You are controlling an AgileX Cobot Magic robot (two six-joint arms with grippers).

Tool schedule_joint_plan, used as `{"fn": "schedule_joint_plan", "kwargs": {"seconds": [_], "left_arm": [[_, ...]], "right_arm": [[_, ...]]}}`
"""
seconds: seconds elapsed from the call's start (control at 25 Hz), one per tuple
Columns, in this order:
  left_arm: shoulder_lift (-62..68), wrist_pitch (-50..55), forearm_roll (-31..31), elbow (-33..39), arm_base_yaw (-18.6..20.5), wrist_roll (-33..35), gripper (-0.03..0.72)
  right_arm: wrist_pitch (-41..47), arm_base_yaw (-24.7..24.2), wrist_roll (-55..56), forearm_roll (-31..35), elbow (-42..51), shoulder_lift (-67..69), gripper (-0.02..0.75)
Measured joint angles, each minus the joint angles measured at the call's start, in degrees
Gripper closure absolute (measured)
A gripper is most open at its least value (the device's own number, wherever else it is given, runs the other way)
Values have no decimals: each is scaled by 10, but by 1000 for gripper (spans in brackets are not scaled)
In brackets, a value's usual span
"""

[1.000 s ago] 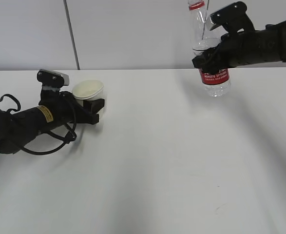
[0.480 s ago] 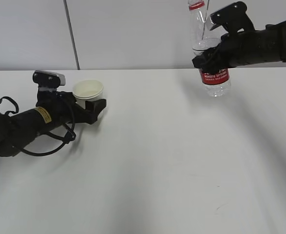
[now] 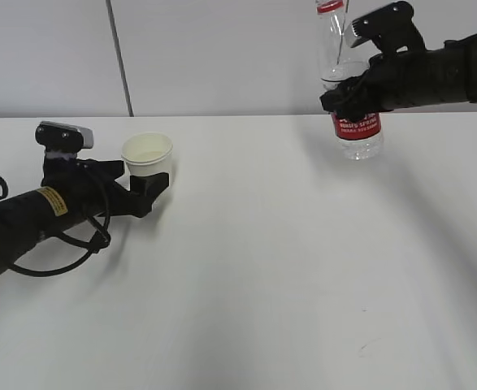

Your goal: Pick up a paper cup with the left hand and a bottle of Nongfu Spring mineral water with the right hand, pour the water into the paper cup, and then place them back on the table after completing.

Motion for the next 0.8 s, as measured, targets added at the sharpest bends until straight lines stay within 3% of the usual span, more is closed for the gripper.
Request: {"fn": "schedule_joint_plan", "kwargs": {"seconds": [0.8], "left_arm": [[-11, -26, -25, 24, 0, 15, 98]], "right_arm": [[-61, 0, -79, 98, 0, 40, 283]]}}
